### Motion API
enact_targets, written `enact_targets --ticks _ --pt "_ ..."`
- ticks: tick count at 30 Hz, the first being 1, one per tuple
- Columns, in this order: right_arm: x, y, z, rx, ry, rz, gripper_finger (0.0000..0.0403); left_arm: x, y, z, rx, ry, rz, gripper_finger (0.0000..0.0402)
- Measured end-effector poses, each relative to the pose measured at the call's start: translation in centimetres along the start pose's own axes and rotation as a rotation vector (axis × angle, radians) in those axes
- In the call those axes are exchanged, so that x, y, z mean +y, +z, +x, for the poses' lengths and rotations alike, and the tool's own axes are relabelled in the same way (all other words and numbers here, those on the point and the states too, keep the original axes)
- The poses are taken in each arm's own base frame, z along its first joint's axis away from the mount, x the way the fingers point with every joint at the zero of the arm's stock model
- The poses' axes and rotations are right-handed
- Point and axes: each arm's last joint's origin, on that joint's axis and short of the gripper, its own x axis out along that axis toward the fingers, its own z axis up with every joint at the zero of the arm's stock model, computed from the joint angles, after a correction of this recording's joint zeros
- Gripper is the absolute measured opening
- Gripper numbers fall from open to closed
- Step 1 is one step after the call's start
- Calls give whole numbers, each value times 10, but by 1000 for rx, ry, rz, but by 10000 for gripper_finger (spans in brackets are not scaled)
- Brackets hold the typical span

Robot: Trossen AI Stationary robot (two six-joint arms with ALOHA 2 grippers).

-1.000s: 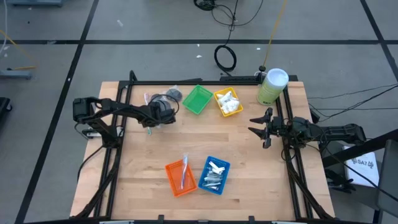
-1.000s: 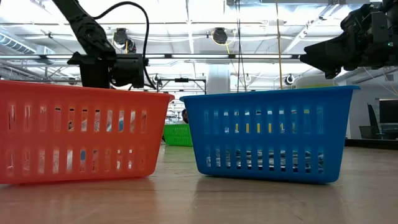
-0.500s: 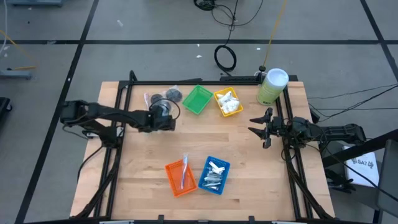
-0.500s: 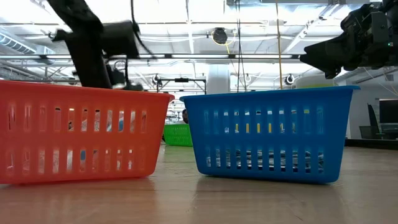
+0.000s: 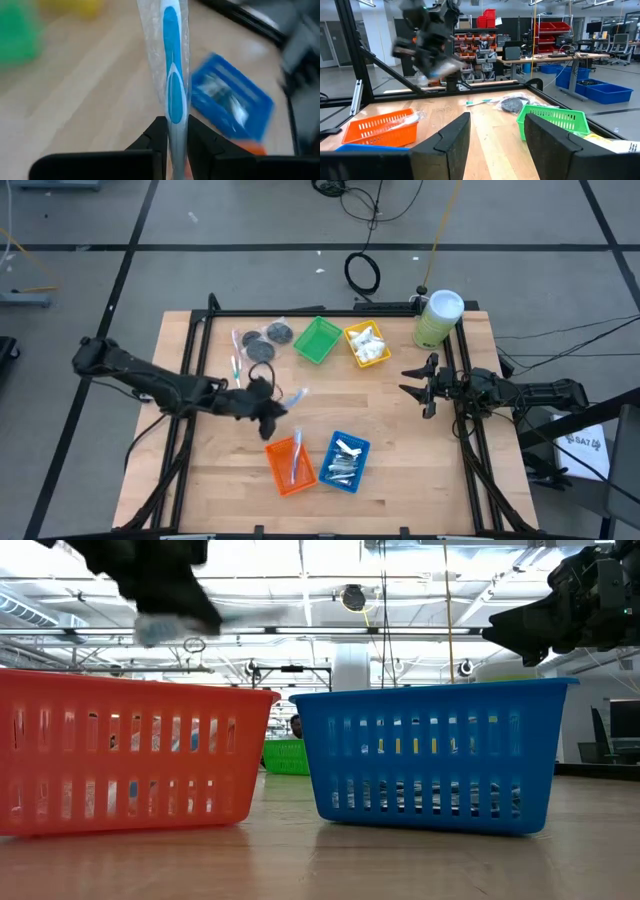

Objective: Pick & Place Travel size toiletries
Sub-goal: Put the blue toothbrush into the orange bin

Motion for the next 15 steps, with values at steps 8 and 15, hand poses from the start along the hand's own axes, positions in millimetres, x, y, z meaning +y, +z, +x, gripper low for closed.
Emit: enact_targets --ticks 8,15 --pt "0 0 0 0 0 0 175 -30 -16 -4 -44 -169 986 25" --pt "0 0 0 0 0 0 175 -45 -8 -1 -162 -227 1161 34"
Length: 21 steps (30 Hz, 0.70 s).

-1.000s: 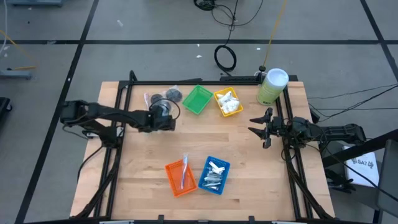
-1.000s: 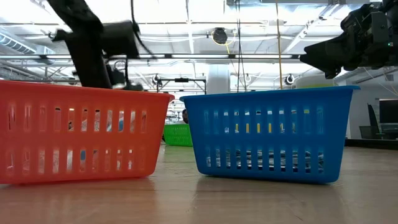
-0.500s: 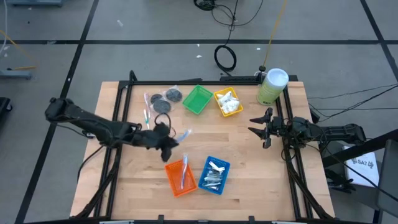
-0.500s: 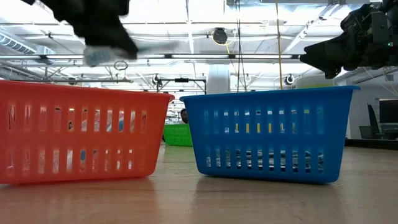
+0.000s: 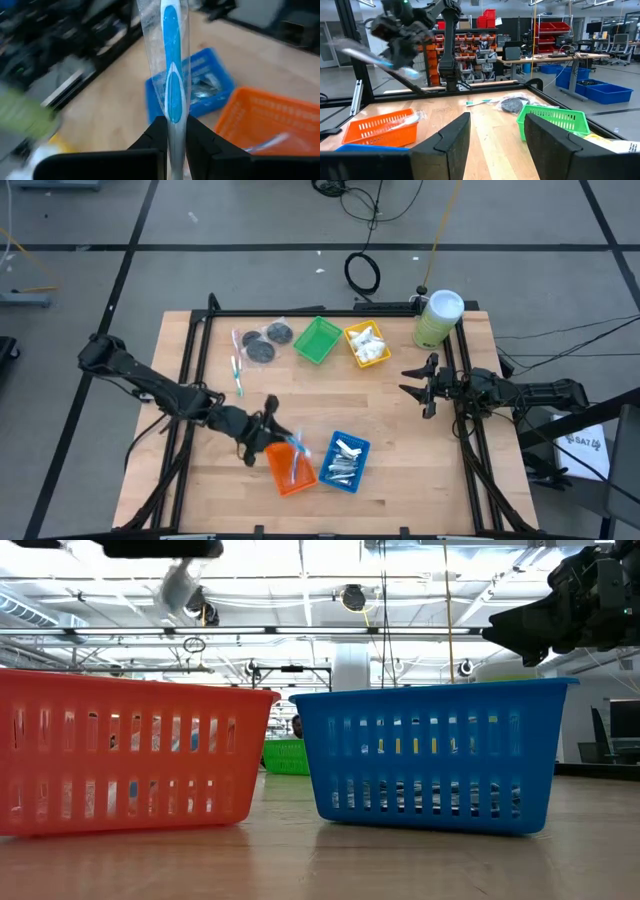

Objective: Pick & Place Travel size toiletries
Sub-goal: Put the blue toothbrush into the orange bin

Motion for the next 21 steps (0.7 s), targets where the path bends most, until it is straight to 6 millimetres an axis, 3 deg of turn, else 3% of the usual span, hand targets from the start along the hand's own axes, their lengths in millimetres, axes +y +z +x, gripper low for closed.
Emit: enact_targets --ticks 7,15,21 --pt "0 0 0 0 0 0 177 -20 -12 29 27 -174 60 26" --pt "0 0 0 0 0 0 174 -31 -27 52 131 -187 -128 55" --pt "0 0 0 0 0 0 178 -33 -29 57 151 -172 -330 61"
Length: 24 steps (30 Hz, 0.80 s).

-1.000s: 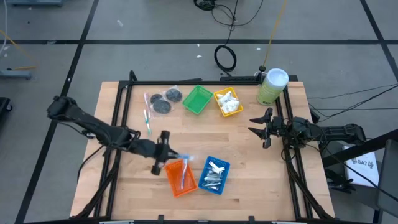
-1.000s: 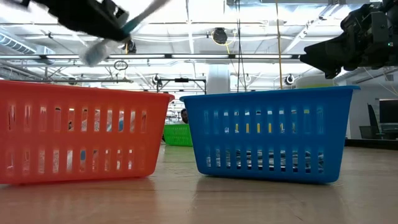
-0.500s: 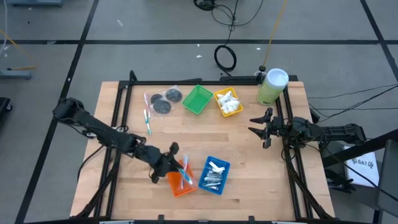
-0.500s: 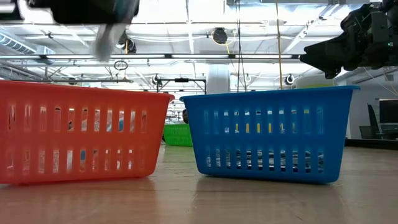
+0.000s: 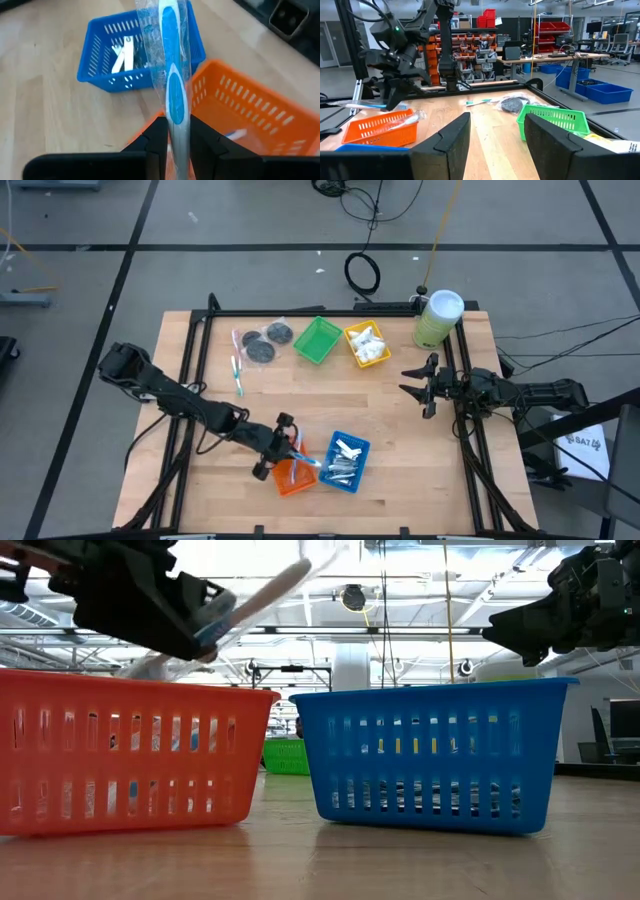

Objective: Pick & Place Travel size toiletries
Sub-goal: Put the blue toothbrush into the orange bin

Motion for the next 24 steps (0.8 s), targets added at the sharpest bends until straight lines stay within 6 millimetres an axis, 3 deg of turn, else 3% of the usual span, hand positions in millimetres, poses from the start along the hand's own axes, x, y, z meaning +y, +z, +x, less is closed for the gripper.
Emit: enact_targets --ticks 5,15,21,24 --pt "0 0 0 0 0 0 174 1 5 0 -56 2 -194 62" --pt "0 0 0 0 0 0 177 2 14 -1 -146 -30 -897 63" --pt "0 0 0 1 0 0 175 -3 11 0 -213 146 -1160 63" --pt "0 0 0 0 0 0 177 -14 13 -4 -337 287 -1266 63"
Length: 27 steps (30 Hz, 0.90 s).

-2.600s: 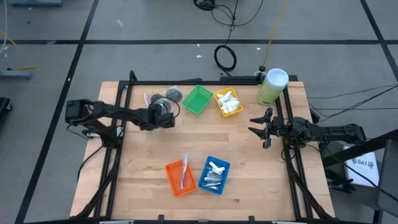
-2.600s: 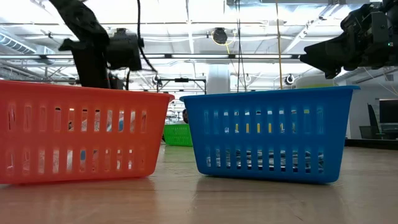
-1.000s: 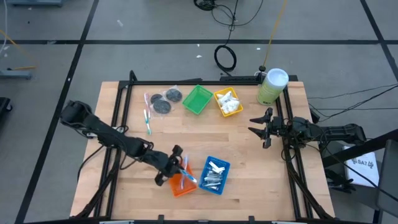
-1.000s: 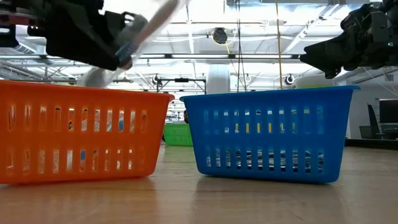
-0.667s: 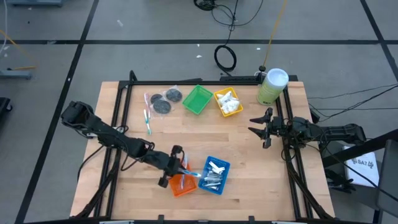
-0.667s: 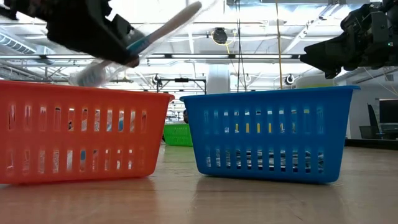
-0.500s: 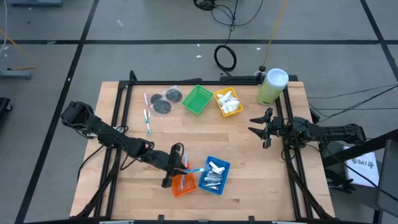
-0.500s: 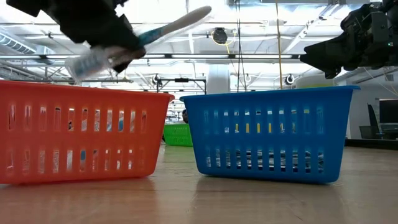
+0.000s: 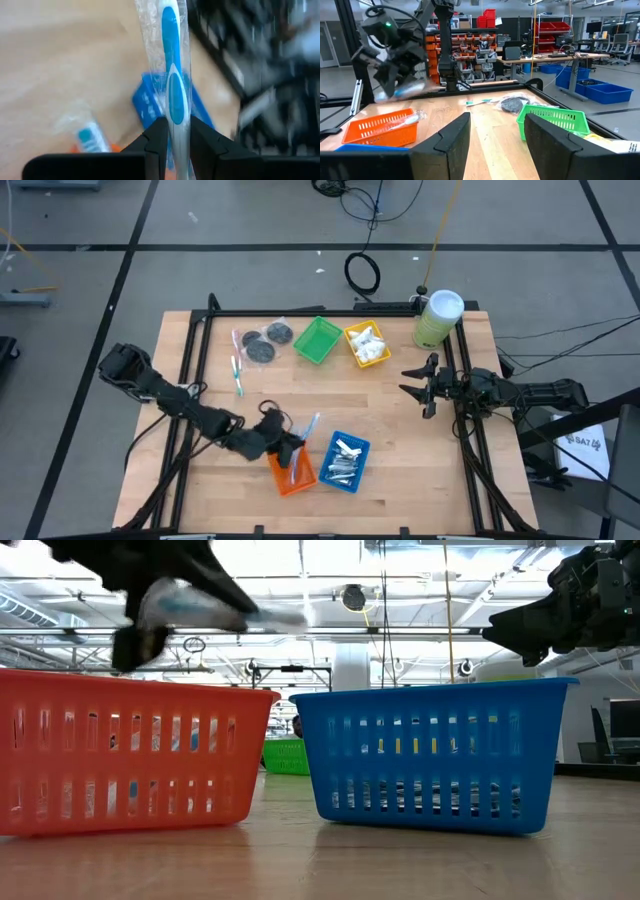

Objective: Pick & Place Travel size toiletries
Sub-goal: Put the blue toothbrush into the orange bin

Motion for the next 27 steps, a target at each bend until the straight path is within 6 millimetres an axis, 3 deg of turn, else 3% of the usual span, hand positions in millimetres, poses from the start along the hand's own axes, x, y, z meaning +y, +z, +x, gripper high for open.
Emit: enact_targets --ticks 5,8,13,20,27 --pt "0 0 0 0 0 0 175 -11 -29 -26 -349 44 -133 63" --pt "0 0 0 0 0 0 174 -12 -54 -31 -439 23 -153 62" --pt "0 0 0 -1 0 0 178 -8 -78 -14 -451 -15 -201 63" --pt "0 0 0 0 0 0 174 8 -89 11 -359 3 -208 63" --pt "0 0 0 0 0 0 177 5 -89 12 -274 -23 -153 80"
